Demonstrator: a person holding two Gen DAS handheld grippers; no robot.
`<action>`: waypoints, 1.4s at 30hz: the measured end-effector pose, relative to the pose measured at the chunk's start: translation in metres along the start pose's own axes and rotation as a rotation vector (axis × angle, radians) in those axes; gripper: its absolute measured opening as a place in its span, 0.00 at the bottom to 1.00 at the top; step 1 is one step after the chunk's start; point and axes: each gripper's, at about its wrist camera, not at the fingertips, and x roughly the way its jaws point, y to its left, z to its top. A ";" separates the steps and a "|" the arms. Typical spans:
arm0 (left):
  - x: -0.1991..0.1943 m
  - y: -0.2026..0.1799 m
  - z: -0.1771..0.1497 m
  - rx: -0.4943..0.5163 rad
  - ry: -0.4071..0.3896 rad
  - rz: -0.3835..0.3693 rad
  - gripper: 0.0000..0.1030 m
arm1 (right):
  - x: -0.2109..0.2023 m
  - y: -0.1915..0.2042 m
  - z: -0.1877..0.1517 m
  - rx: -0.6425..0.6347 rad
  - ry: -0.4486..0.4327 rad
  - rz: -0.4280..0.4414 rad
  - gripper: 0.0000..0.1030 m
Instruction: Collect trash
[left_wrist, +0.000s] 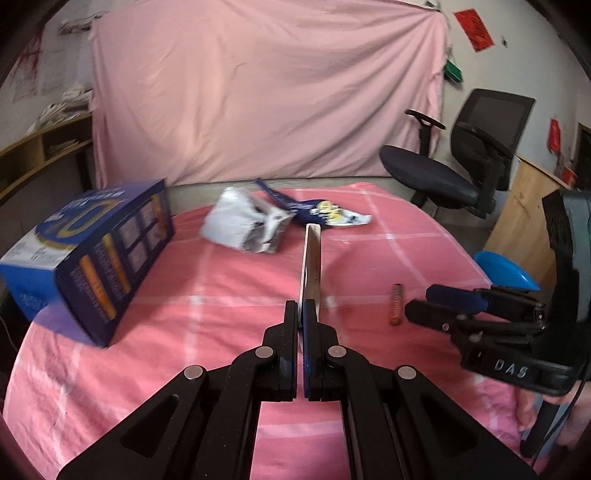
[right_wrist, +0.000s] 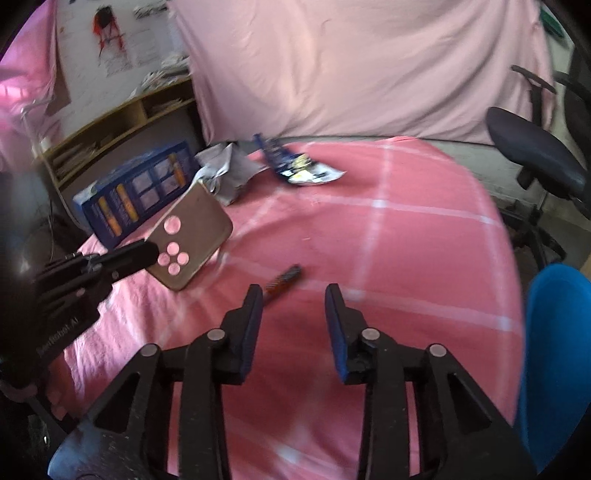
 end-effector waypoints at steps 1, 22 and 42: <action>-0.001 0.004 -0.001 -0.011 0.003 0.004 0.00 | 0.005 0.004 0.001 -0.008 0.010 -0.003 0.51; -0.010 0.007 0.001 -0.033 0.041 -0.032 0.00 | 0.009 0.007 0.002 0.041 -0.003 -0.014 0.22; -0.049 -0.071 0.051 0.076 -0.251 -0.147 0.00 | -0.126 -0.003 -0.003 0.022 -0.599 -0.166 0.22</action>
